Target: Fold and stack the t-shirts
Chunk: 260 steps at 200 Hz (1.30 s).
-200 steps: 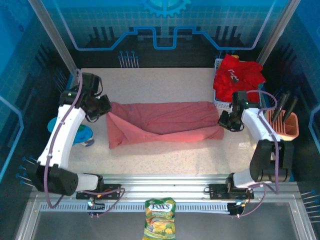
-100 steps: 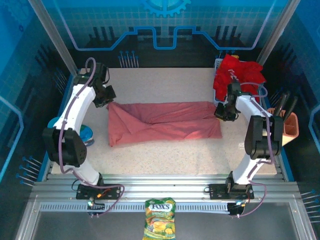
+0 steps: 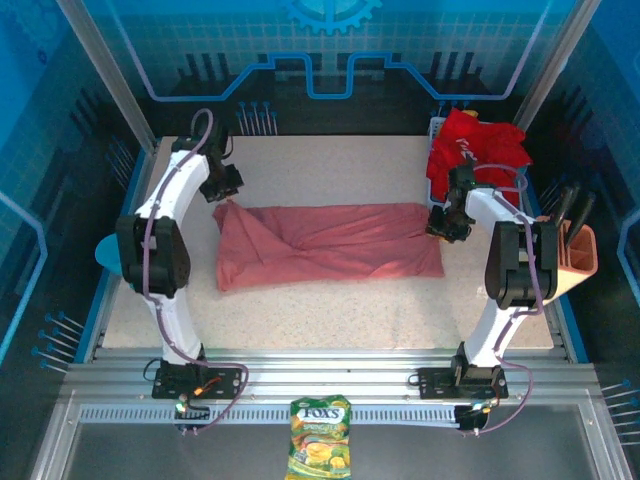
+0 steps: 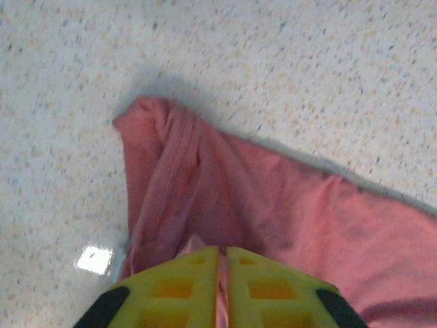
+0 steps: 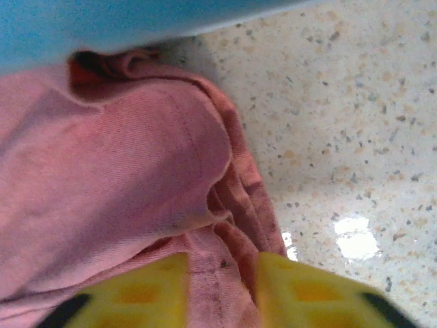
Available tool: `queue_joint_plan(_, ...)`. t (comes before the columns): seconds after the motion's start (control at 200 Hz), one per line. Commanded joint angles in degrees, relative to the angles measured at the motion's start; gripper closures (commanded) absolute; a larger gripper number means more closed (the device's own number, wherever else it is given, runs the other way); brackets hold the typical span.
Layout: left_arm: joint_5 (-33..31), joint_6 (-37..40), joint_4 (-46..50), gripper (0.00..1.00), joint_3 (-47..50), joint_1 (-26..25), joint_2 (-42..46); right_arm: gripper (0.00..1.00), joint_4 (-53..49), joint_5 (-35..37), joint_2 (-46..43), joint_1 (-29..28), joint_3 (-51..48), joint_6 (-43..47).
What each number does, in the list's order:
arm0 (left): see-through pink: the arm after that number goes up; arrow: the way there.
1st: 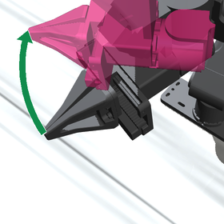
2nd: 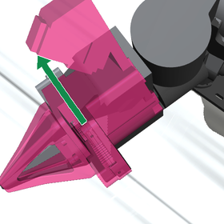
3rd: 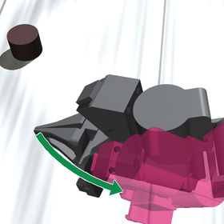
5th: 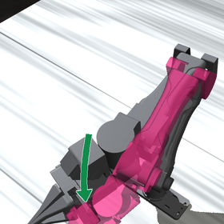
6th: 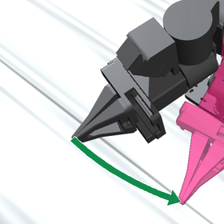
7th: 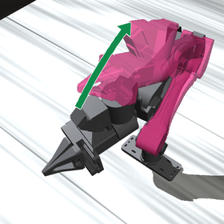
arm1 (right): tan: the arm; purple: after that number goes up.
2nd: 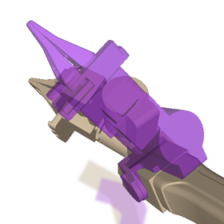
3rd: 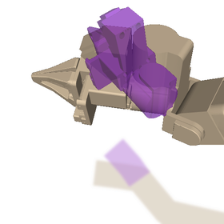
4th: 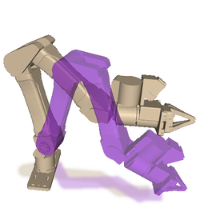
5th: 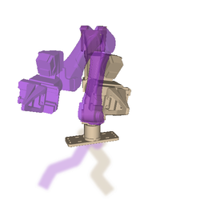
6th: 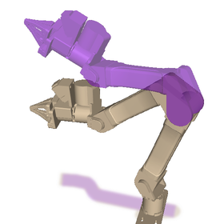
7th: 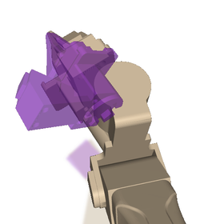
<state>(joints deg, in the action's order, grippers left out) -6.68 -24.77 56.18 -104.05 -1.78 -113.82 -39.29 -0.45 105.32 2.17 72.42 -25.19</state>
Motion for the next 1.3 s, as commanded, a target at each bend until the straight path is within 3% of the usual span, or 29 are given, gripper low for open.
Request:
queue_joint_plan(0.0, -1.2, 1.6, 3.2, 0.79, -4.6, 1.2, -3.2, 0.56, 1.8, -0.4, -1.4, -0.9, -0.7, 1.3)
queue_joint_plan(0.025, -1.7, 1.8, 3.4, 0.73, -4.9, 1.4, -3.2, 0.5, 2.1, -0.9, -2.2, -1.0, -1.1, 1.4)
queue_joint_plan(0.06, -3.0, 2.0, 4.0, 0.53, -5.2, 1.4, -2.9, 0.38, 2.2, -1.3, -3.2, -1.1, -1.5, 1.6)
queue_joint_plan(0.075, -3.6, 2.1, 4.1, 0.51, -5.3, 1.4, -2.7, 0.35, 2.1, -1.5, -3.7, -1.2, -1.6, 1.8)
queue_joint_plan(0.23, -2.5, 3.0, 8.1, 0.48, -5.2, 1.7, 1.6, 0.17, -0.4, -2.1, -8.0, -2.2, -2.1, 3.4)
queue_joint_plan(0.39, 9.1, -1.5, 3.2, 0.47, 11.1, -0.8, 15.8, 0.0, -1.7, -1.9, -14.5, -4.9, -4.6, 3.8)
queue_joint_plan(0.545, 12.2, -8.5, -3.1, 0.45, 27.9, -6.2, 27.4, 0.0, -2.1, -3.8, -19.3, -6.5, -7.0, 2.2)
queue_joint_plan(0.77, 14.3, -19.9, -14.2, 0.48, 44.7, -11.4, 36.0, 0.0, -2.6, -0.8, -23.8, -11.0, -9.4, 0.4)
queue_joint_plan(0.961, 16.6, -25.6, -25.3, 0.54, 50.9, -12.3, 35.1, 0.0, -2.3, -1.2, -24.8, -11.9, -10.7, -0.5)
queue_joint_plan(1.296, 14.5, -29.9, -31.3, 0.59, 52.8, -14.2, 27.6, 0.0, -3.6, 1.1, -26.4, -11.5, -10.4, -0.2)
